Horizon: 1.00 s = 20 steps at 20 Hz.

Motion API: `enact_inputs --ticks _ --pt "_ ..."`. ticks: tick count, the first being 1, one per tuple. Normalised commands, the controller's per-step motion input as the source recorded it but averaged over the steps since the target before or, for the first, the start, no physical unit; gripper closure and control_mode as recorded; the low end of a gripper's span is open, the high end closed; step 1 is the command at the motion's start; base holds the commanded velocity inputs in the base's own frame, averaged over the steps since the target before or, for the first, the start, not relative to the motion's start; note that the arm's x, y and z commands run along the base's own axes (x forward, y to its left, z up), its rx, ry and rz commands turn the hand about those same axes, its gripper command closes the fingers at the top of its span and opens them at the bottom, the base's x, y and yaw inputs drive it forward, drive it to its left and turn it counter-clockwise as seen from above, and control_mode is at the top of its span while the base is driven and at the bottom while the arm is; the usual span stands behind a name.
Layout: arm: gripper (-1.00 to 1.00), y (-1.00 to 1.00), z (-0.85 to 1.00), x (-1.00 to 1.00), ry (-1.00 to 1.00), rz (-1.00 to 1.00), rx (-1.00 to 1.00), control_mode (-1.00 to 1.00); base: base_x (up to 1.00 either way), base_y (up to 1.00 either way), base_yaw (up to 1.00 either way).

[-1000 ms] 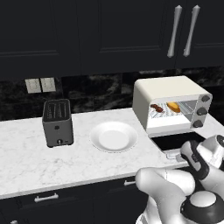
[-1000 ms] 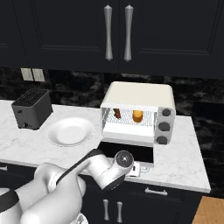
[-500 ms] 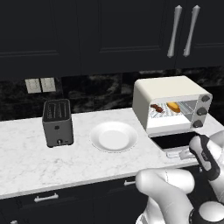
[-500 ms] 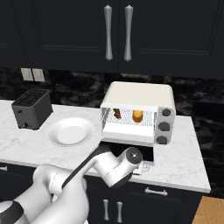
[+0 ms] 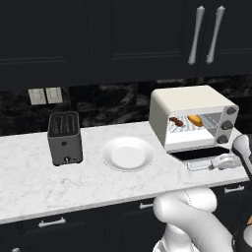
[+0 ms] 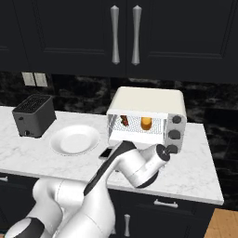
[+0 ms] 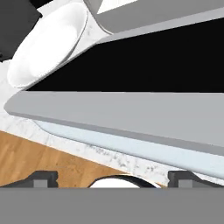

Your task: Pick up the kebab skewer and baguette bread, and place them inside the toaster oven. Close the toaster oven door and start by setting the timer.

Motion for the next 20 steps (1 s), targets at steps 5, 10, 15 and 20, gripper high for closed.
enact_inputs --ticks 5,10,15,20 --pt "-1.0 0.74 0.08 0.9 -0.26 0.0 0.0 -1.0 0.0 0.0 0.0" --pt "-1.0 0.88 0.0 0.87 -0.27 0.0 0.0 -1.0 0.0 0.0 0.0" --pt "-1.0 0.98 0.0 0.96 -0.27 -0.02 0.0 -1.0 0.0 0.0 0.0" --pt "-1.0 0.92 0.0 0.94 -0.21 -0.03 0.0 -1.0 0.0 0.0 0.0"
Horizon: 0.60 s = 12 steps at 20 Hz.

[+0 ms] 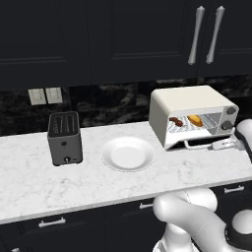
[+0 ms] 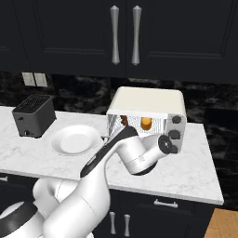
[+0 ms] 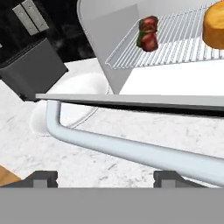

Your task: Pick up the kebab skewer and baguette bread, and place them inside the toaster oven. Close the toaster oven door and start by setting the timer.

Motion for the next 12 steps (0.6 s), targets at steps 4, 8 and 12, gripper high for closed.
enact_inputs --ticks 4,8,12 --pt "-1.0 0.61 0.02 0.89 -0.07 -0.01 0.0 -1.0 0.0 0.0 0.0" --pt "-1.0 0.42 0.14 0.71 0.0 0.0 0.0 -1.0 0.0 0.0 0.0" --pt "-1.0 0.36 0.12 0.62 0.0 0.0 0.0 -1.0 0.0 0.0 0.0"
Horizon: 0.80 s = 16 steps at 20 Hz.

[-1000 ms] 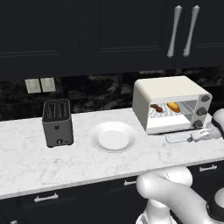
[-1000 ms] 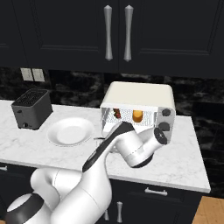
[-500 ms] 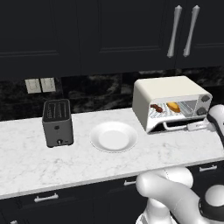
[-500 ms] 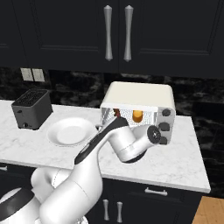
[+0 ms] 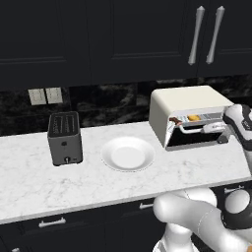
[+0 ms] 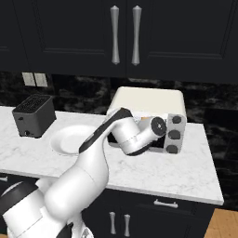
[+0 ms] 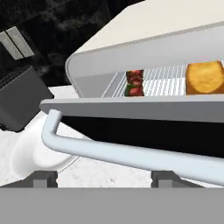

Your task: Pick up the kebab skewer and baguette bread, and place them inside the toaster oven. Close the toaster oven door and start by setting the timer.

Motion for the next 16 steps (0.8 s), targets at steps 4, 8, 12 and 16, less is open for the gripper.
enact_inputs --ticks 4,8,12,16 --pt "-1.0 0.46 0.0 0.56 0.0 0.0 0.0 -1.0 0.0 0.0 0.0" --pt "-1.0 0.61 0.0 0.58 0.0 0.0 0.0 -1.0 0.0 0.0 0.0" --pt "-1.0 0.59 -0.11 0.67 0.0 0.0 0.0 -1.0 0.0 0.0 0.0" --pt "-1.0 0.61 -0.37 0.62 0.0 0.0 0.0 -1.0 0.0 0.0 0.0"
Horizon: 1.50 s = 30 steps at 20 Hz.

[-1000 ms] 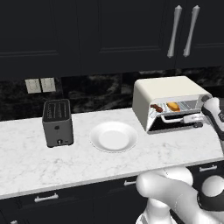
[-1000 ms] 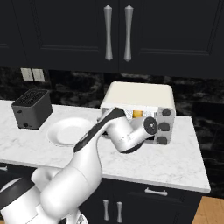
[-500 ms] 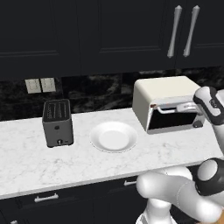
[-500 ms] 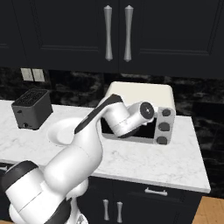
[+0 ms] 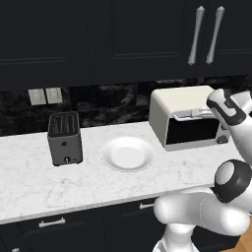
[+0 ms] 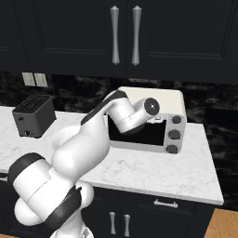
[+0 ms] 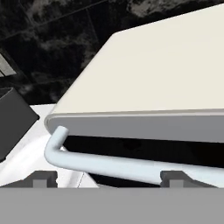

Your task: Pick up the kebab skewer and baguette bread, and place them inside the toaster oven. Close the toaster oven door and start by setting the timer.

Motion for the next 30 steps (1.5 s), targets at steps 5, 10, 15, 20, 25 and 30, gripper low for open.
enact_inputs --ticks 5,10,15,20,25,30 --pt "-1.0 0.6 -0.51 0.6 0.0 -0.01 0.0 -1.0 0.0 0.0 0.0" --pt "-1.0 0.34 -0.16 0.42 0.0 0.0 0.0 -1.0 0.0 0.0 0.0" --pt "-1.0 0.08 0.0 0.0 0.0 0.0 0.0 -1.0 0.0 0.0 0.0" --pt "-1.0 0.0 0.12 -0.09 0.0 -0.01 -0.03 -1.0 0.0 0.0 0.0" --pt "-1.0 -0.15 0.35 -0.29 -0.02 0.0 -0.04 -1.0 0.0 0.0 0.0" --pt "-1.0 -0.48 0.06 -0.82 -0.04 0.0 -0.05 -1.0 0.0 0.0 0.0"
